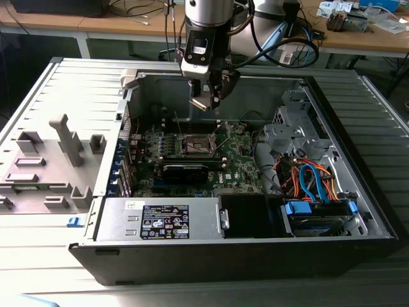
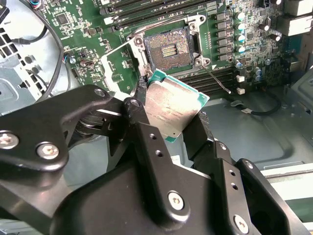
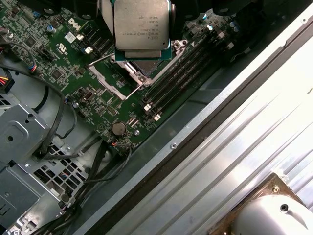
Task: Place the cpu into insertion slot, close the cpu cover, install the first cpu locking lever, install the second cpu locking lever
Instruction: 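Place the cpu into insertion slot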
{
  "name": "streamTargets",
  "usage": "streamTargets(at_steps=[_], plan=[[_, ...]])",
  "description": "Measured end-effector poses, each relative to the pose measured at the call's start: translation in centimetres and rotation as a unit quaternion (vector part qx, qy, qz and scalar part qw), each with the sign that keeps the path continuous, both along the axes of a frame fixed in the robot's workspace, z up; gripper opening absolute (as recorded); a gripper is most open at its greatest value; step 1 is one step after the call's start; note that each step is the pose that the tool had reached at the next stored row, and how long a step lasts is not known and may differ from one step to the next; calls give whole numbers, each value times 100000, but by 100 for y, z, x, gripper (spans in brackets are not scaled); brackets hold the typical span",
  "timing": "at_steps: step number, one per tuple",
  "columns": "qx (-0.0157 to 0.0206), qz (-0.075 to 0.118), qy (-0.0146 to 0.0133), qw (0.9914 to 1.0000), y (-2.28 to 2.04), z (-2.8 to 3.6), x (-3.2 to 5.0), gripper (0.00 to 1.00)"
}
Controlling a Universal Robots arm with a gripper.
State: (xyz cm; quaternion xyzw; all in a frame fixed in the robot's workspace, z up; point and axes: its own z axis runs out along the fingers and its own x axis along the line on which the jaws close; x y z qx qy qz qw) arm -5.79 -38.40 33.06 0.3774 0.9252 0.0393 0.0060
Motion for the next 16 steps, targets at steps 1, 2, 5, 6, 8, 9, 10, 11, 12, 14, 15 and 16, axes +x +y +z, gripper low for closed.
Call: streamTargets(at_steps=[1, 2, 5, 6, 8, 9, 10, 11, 12, 14, 15, 16], plan=[[-2, -23, 0, 100000, 0, 0, 0, 55], [-1, -63, -1, 100000, 0, 0, 0, 55], [0, -164, -3, 100000, 0, 0, 0, 55], [-4, -186, 0, 100000, 0, 0, 0, 55], [0, -258, -4, 100000, 0, 0, 0, 55], [0, -282, -2, 100000, 0, 0, 0, 55], [-2, -315, -1, 100000, 0, 0, 0, 55], [0, -344, -3, 99999, 0, 0, 0, 55], [0, -370, 1, 99999, 0, 0, 0, 55], [-6, -448, 2, 99999, 0, 0, 0, 55], [-5, -476, 2, 99999, 0, 0, 0, 55], [3, -500, -3, 99999, 0, 0, 0, 55]])
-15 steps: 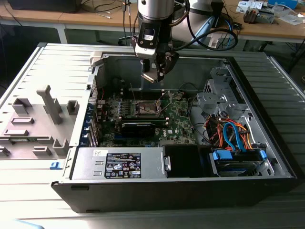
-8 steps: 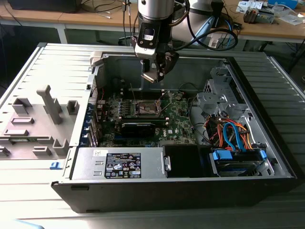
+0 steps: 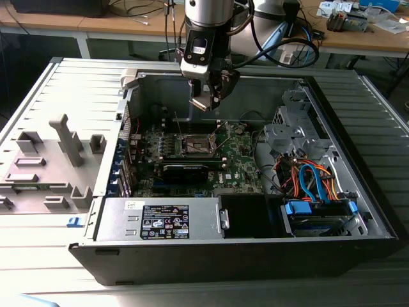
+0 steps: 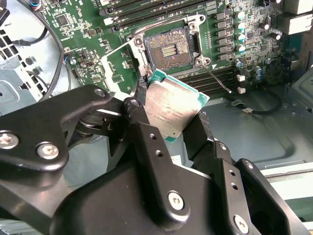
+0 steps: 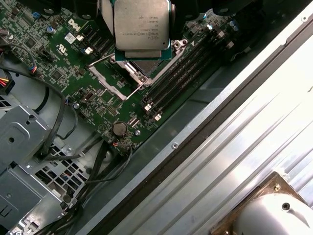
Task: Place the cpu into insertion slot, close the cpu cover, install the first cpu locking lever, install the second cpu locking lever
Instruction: 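Place the cpu into insertion slot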
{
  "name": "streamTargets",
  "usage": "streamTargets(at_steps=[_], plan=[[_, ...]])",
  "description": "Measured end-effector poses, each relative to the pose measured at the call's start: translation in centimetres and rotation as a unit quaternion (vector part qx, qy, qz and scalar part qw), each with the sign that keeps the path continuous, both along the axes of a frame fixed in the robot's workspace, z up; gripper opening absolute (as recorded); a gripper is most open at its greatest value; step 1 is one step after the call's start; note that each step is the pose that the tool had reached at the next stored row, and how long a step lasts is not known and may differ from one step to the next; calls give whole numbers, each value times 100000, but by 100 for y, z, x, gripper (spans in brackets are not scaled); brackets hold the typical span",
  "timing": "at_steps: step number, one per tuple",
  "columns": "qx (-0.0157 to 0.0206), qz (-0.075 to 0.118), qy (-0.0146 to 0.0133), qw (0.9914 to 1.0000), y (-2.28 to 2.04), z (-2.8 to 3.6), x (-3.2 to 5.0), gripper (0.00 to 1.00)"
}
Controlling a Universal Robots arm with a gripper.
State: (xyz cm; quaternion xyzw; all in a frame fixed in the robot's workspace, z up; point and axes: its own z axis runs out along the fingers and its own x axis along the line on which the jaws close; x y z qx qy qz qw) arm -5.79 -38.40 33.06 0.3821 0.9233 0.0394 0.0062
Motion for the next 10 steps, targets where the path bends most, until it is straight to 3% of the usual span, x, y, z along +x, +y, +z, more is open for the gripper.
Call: streamTargets(at_steps=[10], plan=[[-3, -1440, 1, 99990, 0, -1, 0, 55]])
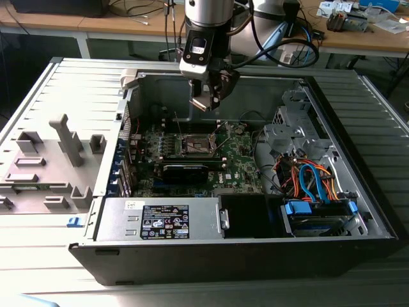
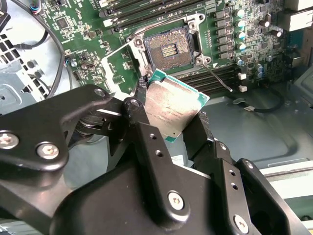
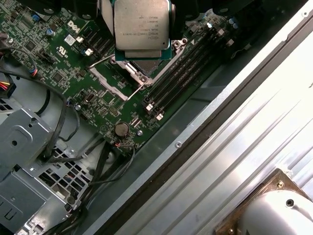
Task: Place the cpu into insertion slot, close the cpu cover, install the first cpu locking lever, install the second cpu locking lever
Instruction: 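Place the cpu into insertion slot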
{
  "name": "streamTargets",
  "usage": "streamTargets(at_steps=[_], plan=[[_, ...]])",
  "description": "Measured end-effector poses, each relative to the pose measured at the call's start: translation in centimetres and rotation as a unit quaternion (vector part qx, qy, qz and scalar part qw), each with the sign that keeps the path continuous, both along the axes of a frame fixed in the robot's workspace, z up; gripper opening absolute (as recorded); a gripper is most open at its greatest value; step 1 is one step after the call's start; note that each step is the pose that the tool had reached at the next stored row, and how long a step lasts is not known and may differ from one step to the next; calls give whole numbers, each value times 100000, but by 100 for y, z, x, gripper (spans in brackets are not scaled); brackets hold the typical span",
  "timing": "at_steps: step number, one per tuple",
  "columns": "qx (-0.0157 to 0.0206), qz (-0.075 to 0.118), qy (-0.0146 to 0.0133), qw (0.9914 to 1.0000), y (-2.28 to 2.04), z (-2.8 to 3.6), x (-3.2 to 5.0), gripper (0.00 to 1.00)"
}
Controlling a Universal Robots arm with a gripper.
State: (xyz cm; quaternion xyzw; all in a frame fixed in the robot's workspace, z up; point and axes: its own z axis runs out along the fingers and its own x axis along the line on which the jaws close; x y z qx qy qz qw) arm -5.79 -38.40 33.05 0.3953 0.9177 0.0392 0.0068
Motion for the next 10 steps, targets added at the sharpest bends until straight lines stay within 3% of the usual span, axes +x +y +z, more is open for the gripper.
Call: streamTargets(at_steps=[10], plan=[[-2, -854, 1, 99996, 0, 0, 0, 55]])
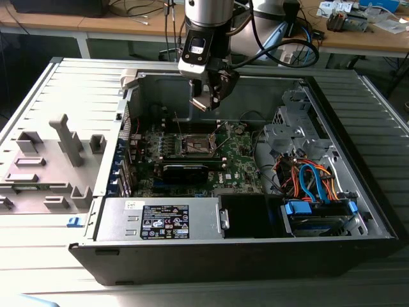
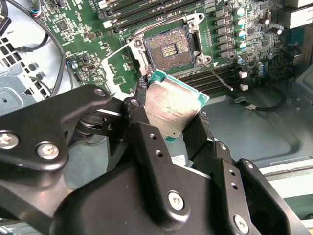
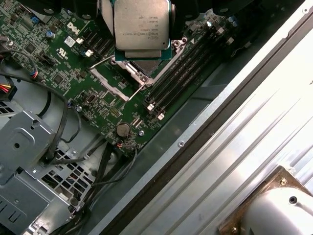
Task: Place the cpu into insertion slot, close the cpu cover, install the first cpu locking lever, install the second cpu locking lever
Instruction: 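Place the cpu into insertion slot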
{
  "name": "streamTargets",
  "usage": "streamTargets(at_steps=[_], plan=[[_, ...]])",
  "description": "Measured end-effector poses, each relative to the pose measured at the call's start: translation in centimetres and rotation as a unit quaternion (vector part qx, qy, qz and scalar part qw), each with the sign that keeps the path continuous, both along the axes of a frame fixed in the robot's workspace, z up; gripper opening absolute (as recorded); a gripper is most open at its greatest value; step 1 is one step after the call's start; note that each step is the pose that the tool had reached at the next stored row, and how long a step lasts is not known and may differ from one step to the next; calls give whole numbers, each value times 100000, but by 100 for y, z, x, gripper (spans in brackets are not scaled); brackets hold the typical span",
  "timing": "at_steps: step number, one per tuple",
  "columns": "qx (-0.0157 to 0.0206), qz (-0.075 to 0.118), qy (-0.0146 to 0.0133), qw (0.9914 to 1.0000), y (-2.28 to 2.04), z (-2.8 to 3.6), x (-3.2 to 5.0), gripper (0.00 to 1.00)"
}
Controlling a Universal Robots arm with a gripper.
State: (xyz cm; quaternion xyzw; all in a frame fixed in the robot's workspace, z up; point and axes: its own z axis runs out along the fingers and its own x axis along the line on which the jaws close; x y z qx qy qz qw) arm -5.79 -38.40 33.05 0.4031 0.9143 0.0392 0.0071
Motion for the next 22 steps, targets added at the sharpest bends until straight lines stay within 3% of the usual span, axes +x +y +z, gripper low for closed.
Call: streamTargets(at_steps=[22], plan=[[3, -913, -1, 99996, 0, -1, 0, 55]])
